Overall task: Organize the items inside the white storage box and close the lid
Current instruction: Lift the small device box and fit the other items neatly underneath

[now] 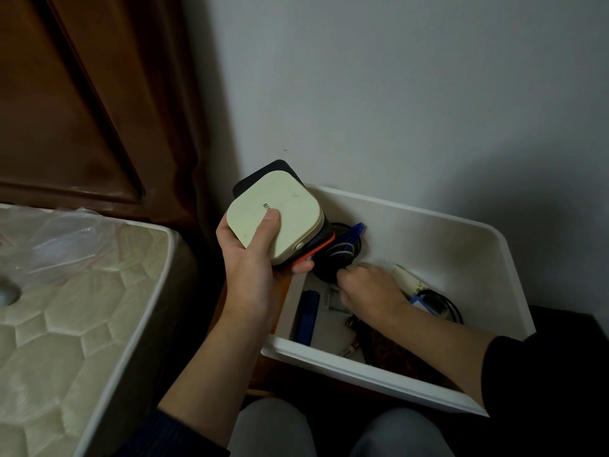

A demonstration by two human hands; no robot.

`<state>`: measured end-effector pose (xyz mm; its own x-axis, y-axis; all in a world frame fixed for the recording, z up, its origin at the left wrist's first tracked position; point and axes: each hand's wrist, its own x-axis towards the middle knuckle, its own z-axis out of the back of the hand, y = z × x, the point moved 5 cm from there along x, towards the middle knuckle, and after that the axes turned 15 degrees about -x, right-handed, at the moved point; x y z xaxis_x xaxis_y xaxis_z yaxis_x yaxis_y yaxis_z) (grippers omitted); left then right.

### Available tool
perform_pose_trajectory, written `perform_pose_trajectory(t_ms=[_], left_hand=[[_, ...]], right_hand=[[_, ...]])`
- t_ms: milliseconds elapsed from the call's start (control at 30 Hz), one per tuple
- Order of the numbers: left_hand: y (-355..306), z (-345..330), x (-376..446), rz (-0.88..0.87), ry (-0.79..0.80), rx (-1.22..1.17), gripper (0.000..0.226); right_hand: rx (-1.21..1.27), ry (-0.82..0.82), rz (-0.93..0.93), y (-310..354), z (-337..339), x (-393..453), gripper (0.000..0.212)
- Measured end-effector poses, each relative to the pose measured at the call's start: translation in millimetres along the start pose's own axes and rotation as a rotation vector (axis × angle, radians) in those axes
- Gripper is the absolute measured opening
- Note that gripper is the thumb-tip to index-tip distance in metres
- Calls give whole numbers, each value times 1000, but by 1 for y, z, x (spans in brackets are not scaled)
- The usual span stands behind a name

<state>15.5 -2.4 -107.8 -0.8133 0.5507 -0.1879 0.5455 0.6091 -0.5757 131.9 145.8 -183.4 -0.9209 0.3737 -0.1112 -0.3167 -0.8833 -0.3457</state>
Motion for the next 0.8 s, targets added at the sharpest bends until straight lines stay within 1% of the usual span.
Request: perform_pose_trajectory(t_ms=[67,133,233,300,633,800], left_hand=[[0,0,0,2,0,-3,58],[0,-1,-1,6,-1,-11,57],[0,-1,-1,8,-3,-12,56],[-1,-1,-1,4,-9,-7,56],[-1,-1,-1,5,-6,-1,56],[-1,-1,-2,-1,-9,16,55]], right_hand=[[16,-49,24,3,4,-2,17],[24,-61,68,10,4,-3,19],[98,-5,64,14,-2,-6,30],[95,38,57,12,-8,-6,36],[15,79,44,5,-14,2,25],[3,116,7,7,-12,6,32]])
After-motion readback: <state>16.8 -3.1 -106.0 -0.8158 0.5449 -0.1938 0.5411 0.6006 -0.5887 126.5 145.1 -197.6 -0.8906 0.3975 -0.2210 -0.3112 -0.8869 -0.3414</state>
